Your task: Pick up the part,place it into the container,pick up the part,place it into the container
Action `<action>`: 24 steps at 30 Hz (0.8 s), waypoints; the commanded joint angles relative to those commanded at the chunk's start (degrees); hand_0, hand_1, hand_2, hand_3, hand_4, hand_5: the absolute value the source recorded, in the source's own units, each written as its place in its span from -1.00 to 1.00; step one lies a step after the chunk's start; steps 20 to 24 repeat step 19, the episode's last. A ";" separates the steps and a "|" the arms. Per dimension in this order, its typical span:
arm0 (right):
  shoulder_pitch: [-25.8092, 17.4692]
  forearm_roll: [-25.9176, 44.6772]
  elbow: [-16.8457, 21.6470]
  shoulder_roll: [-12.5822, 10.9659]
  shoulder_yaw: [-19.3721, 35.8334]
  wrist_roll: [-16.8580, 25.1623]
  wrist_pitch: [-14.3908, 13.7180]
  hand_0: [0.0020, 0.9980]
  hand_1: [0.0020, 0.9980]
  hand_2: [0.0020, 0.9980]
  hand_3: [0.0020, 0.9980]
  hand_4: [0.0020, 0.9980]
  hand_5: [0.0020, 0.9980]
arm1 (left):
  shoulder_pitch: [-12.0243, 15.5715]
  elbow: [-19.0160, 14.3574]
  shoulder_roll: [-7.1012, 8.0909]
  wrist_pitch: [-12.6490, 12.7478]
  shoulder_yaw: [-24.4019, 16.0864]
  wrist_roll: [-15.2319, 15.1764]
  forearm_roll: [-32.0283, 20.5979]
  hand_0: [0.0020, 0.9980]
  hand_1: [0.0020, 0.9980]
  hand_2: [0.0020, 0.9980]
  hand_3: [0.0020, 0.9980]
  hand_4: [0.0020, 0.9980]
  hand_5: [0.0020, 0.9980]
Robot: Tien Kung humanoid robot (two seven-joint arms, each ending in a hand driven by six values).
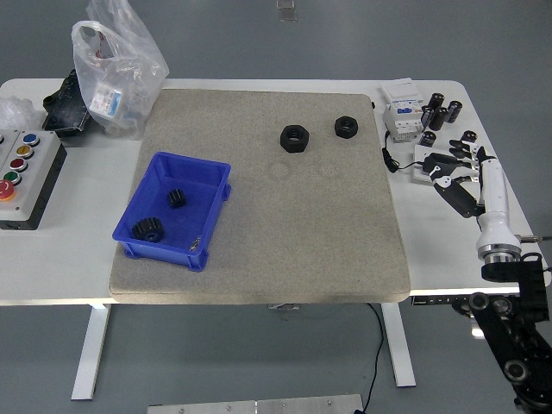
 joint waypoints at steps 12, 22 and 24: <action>0.58 3.14 -0.20 -0.21 -1.19 0.79 2.82 0.01 0.39 0.46 0.46 0.68 0.05 | -1.17 0.00 -1.60 -0.11 -0.84 1.37 3.06 0.32 0.10 0.12 0.41 0.24 -0.55; 0.51 7.68 -1.13 -0.47 -1.45 2.63 3.81 0.01 0.39 0.46 0.46 0.68 0.05 | -2.19 0.00 -1.89 -0.18 2.52 0.39 0.50 0.32 0.10 0.12 0.41 0.24 -0.55; 0.51 7.68 -1.13 -0.47 -1.45 2.63 3.81 0.01 0.39 0.46 0.46 0.68 0.05 | -2.19 0.00 -1.89 -0.18 2.52 0.39 0.50 0.32 0.10 0.12 0.41 0.24 -0.55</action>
